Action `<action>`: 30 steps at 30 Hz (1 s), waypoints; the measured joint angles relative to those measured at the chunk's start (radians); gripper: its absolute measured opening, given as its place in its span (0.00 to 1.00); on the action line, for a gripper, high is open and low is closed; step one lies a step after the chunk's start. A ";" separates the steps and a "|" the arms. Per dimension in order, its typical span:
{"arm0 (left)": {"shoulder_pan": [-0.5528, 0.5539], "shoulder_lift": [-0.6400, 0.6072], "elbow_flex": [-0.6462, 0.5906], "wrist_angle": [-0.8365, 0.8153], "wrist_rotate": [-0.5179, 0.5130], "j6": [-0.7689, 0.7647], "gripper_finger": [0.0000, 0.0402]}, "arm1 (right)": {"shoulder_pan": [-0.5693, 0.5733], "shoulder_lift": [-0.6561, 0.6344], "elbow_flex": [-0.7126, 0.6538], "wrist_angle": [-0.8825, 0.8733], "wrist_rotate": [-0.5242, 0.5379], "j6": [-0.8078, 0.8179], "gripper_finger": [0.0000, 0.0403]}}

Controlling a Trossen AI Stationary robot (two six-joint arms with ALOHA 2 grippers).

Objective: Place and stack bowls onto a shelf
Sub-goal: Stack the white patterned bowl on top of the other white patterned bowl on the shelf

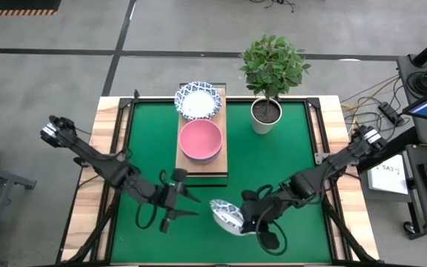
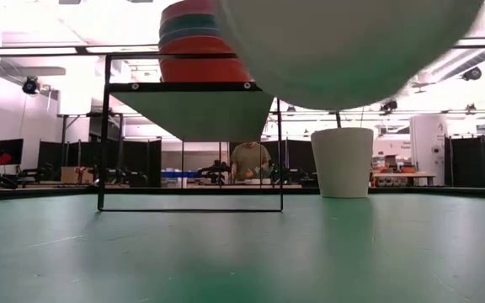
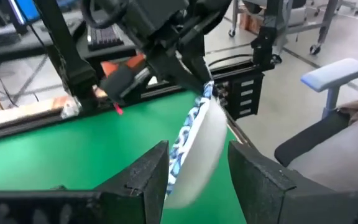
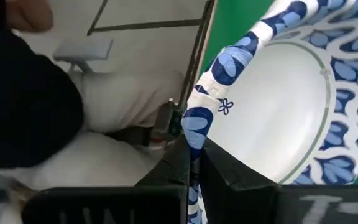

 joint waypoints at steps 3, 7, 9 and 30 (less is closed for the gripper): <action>0.000 0.038 0.026 -0.014 0.004 -0.024 0.39 | -0.014 0.014 0.007 0.008 0.001 -0.108 0.02; 0.000 0.074 0.043 -0.014 0.005 -0.025 0.45 | -0.041 0.018 0.011 0.011 -0.035 -0.155 0.02; 0.000 0.090 0.054 -0.001 0.004 -0.025 0.47 | -0.050 0.019 0.011 0.012 -0.049 -0.164 0.02; 0.019 0.158 0.058 0.010 0.021 0.003 0.03 | -0.082 0.019 0.010 0.058 -0.040 -0.295 0.14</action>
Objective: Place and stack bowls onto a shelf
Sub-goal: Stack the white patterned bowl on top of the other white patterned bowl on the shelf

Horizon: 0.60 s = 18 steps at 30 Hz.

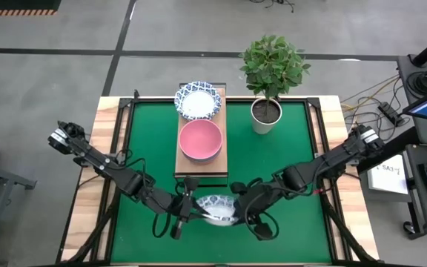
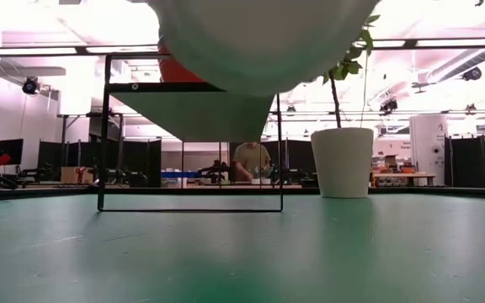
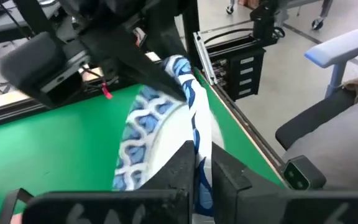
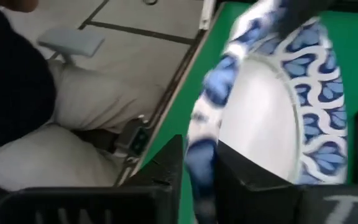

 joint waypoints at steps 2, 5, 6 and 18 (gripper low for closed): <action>0.000 -0.002 0.000 0.000 -0.004 0.000 0.03 | -0.006 0.000 0.000 0.002 0.006 0.000 0.19; -0.003 -0.009 0.000 -0.003 0.008 0.000 0.01 | -0.008 -0.010 0.000 0.000 0.002 0.000 0.26; -0.006 -0.015 0.000 -0.004 0.025 0.000 0.01 | -0.008 -0.020 0.000 -0.003 -0.001 0.000 0.29; -0.102 -0.080 0.349 -0.510 -0.016 0.170 0.00 | -0.008 -0.277 -0.001 -0.082 0.051 -0.047 0.40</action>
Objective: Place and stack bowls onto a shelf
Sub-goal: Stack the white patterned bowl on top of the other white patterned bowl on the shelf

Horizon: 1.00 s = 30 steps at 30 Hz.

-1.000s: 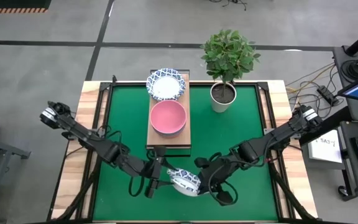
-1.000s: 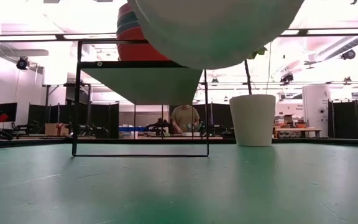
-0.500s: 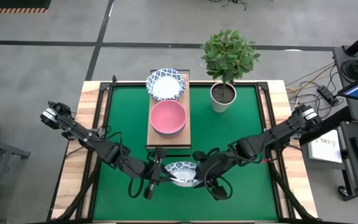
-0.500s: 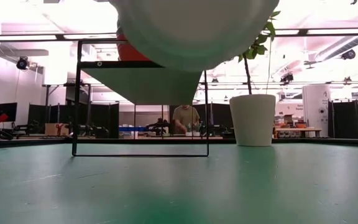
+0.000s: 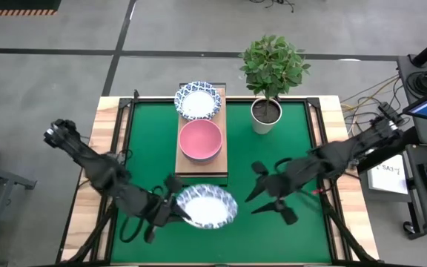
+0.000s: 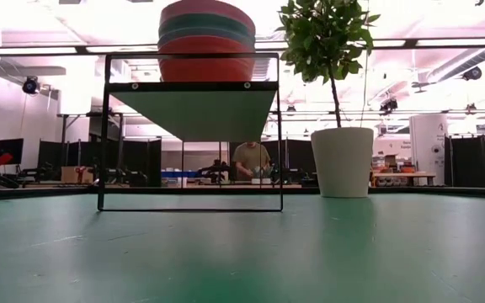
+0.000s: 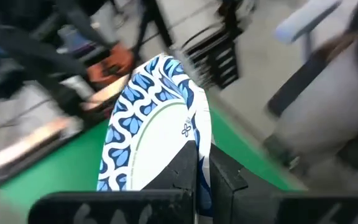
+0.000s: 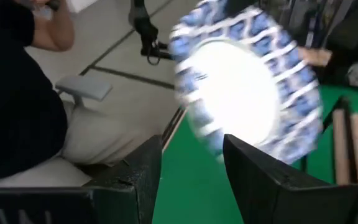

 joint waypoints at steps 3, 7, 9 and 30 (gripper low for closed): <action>-0.007 0.019 0.185 -0.242 -0.145 0.065 0.00 | 0.004 -0.055 -0.023 -0.004 0.001 -0.048 0.40; 0.020 0.036 0.393 -0.515 -0.399 0.129 0.00 | 0.004 -0.093 -0.067 -0.003 0.001 -0.109 0.40; 0.060 0.035 0.461 -0.596 -0.481 0.157 0.00 | 0.004 -0.103 -0.092 0.005 0.000 -0.138 0.40; 1.071 -0.066 0.077 -0.259 0.173 0.481 0.00 | 0.004 -0.250 -0.431 0.255 -0.002 -0.251 0.40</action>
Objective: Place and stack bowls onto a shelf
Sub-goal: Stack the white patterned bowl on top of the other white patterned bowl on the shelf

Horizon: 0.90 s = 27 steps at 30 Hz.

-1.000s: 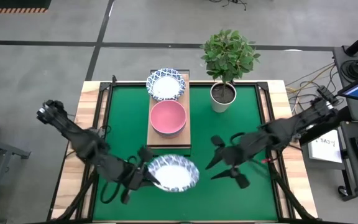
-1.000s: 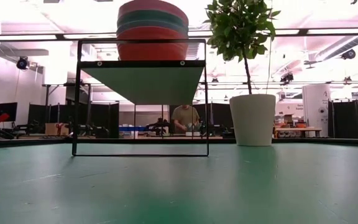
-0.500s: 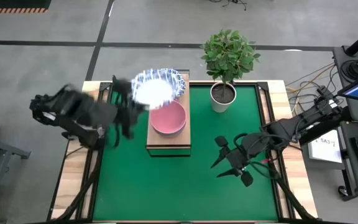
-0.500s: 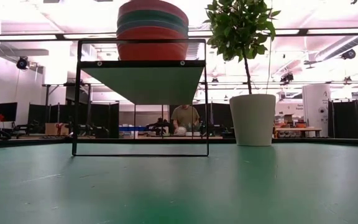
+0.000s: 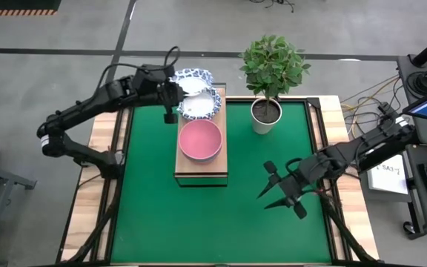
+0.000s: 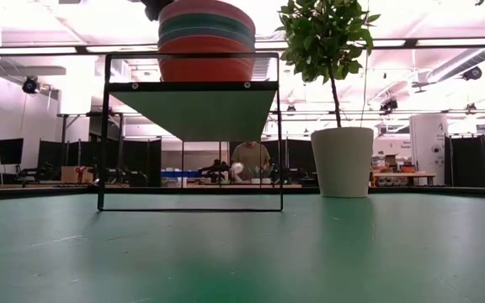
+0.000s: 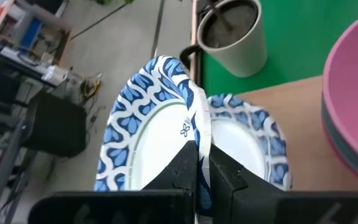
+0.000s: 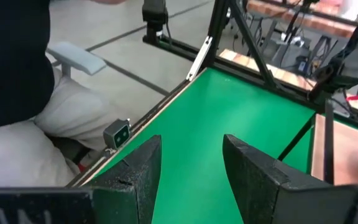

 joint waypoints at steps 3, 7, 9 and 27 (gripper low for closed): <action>0.002 0.012 -0.019 0.043 0.005 0.004 0.00 | 0.000 -0.044 -0.042 0.031 0.000 -0.001 0.40; 0.003 0.037 -0.023 0.068 0.001 0.005 0.02 | 0.000 -0.101 -0.101 0.081 0.002 -0.001 0.40; 0.004 0.049 -0.023 0.078 -0.018 0.004 0.03 | 0.000 -0.125 -0.129 0.102 0.002 0.000 0.40; 0.008 0.140 -0.025 0.088 -0.095 -0.014 0.19 | 0.000 -0.146 -0.173 0.116 0.002 0.021 0.40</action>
